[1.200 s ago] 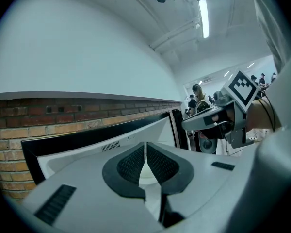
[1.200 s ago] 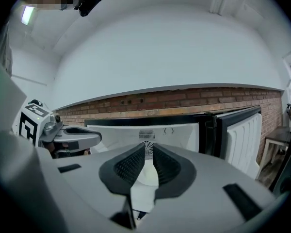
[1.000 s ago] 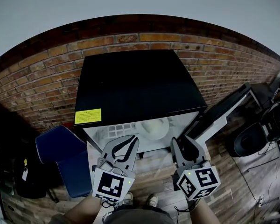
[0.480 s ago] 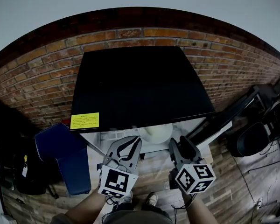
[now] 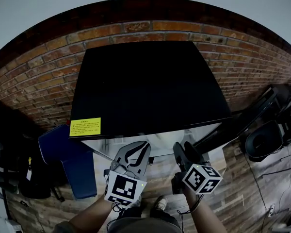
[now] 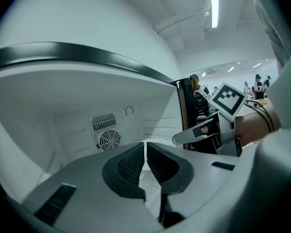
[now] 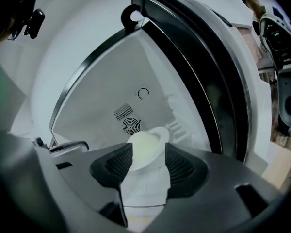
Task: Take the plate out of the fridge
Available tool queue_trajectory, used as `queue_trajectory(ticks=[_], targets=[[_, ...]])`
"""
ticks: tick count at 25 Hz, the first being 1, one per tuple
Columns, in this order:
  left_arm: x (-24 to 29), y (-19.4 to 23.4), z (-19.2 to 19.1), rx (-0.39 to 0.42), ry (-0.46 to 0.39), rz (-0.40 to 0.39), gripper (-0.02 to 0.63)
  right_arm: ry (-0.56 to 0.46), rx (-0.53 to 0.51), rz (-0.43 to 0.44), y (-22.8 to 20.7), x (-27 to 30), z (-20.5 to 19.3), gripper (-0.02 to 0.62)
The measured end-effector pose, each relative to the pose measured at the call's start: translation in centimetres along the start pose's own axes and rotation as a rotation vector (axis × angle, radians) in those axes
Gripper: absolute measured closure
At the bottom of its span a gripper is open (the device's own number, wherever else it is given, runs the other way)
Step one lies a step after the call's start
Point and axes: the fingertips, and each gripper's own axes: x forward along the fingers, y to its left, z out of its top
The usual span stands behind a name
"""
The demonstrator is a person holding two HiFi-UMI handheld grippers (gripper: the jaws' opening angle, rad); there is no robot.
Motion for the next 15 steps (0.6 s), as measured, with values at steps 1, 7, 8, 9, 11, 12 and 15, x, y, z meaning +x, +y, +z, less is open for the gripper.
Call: queue_trajectory(ticks=[1,7,8,9,11,12,15], targets=[[0.0,0.0,-0.2,0.002,0.007,-0.001,0.577,0.005,0.015,-0.002,-0.3,0.3,-0.3,0.399],[-0.1,-0.1,-0.9,0.001,0.031,-0.009,0.578,0.010,0.150,0.039,-0.5,1.6,-1.3,0.399],[-0.2,-0.2,-0.9,0.000,0.034,-0.010,0.577,0.008,0.174,0.050,-0.4,1.8,-1.4,0.399],[-0.3,-0.2,-1.0,-0.001,0.036,-0.010,0.577,0.009,0.192,0.060,-0.2,2.0,-1.6,0.399],[-0.6,-0.2,-1.1,-0.001,0.039,-0.011,0.577,0.015,0.221,0.079,0.2,2.4,-2.0,0.399],[-0.7,-0.2,-1.2,-0.001,0.041,-0.011,0.577,0.016,0.235,0.087,0.4,2.6,-2.2,0.399],[-0.9,-0.1,-1.5,-0.003,0.044,-0.005,0.577,0.011,0.276,0.105,0.8,3.0,-2.4,0.406]])
